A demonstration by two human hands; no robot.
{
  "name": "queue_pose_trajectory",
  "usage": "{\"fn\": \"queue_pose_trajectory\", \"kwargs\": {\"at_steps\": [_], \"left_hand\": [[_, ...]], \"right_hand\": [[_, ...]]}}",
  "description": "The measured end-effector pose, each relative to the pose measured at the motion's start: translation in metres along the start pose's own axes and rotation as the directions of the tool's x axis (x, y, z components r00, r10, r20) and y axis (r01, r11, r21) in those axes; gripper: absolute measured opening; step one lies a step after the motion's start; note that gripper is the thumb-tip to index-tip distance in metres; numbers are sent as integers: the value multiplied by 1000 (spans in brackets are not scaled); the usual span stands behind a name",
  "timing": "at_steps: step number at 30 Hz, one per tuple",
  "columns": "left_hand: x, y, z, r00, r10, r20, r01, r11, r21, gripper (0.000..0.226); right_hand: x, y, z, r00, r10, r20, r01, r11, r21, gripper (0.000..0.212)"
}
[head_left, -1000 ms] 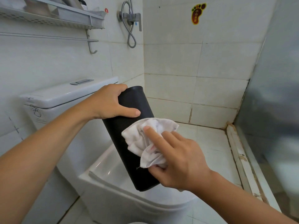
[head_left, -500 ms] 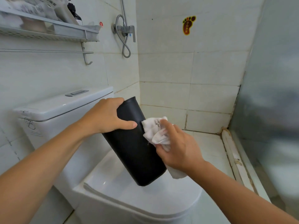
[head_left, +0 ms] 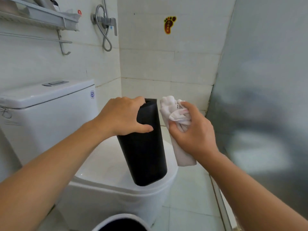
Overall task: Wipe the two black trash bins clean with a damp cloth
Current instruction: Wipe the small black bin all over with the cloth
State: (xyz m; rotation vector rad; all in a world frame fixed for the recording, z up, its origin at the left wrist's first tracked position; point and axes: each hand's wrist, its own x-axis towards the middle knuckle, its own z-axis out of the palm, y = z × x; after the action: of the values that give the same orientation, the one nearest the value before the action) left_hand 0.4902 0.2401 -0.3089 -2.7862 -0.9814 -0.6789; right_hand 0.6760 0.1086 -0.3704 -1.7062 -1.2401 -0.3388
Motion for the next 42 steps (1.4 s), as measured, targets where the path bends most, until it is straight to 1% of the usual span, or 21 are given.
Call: {"fn": "queue_pose_trajectory", "kwargs": {"at_steps": [4,9,12,17,21,23,26,29,32,37,42], "left_hand": [[-19,32,-6,994,100,-47,-100,995,-3,63],[-40,74,-11,975,199,-94,-202,979,-25,64],[-46,101,-7,954,290,-80,-291,957,-9,64],[-45,148,13,890,457,-8,-456,890,9,61],[-42,183,34,854,520,17,-520,854,20,59],[-42,195,50,841,539,38,-540,842,14,57],[-46,204,87,809,585,53,-585,811,-19,60],[-56,209,133,741,669,66,-668,743,-29,73],[-68,209,179,716,691,101,-694,720,-12,77],[-94,207,243,675,719,165,-724,689,-41,62],[-118,205,285,672,696,253,-711,702,-41,60]], "right_hand": [[-18,-15,-40,997,30,-69,-32,999,-20,58],[-40,-25,-92,996,44,-81,-50,996,-80,56],[-57,-19,-122,990,79,-118,-92,990,-107,57],[-82,0,-160,978,120,-173,-140,984,-108,59],[-87,17,-177,967,140,-212,-162,983,-91,58],[-87,25,-180,967,144,-210,-165,983,-83,59],[-88,38,-172,974,145,-175,-158,986,-60,60],[-95,55,-153,981,154,-118,-161,986,-51,65],[-108,76,-133,981,183,-59,-188,979,-80,67],[-128,109,-103,962,267,55,-256,954,-155,65],[-147,138,-77,916,361,175,-313,916,-251,64]]}}
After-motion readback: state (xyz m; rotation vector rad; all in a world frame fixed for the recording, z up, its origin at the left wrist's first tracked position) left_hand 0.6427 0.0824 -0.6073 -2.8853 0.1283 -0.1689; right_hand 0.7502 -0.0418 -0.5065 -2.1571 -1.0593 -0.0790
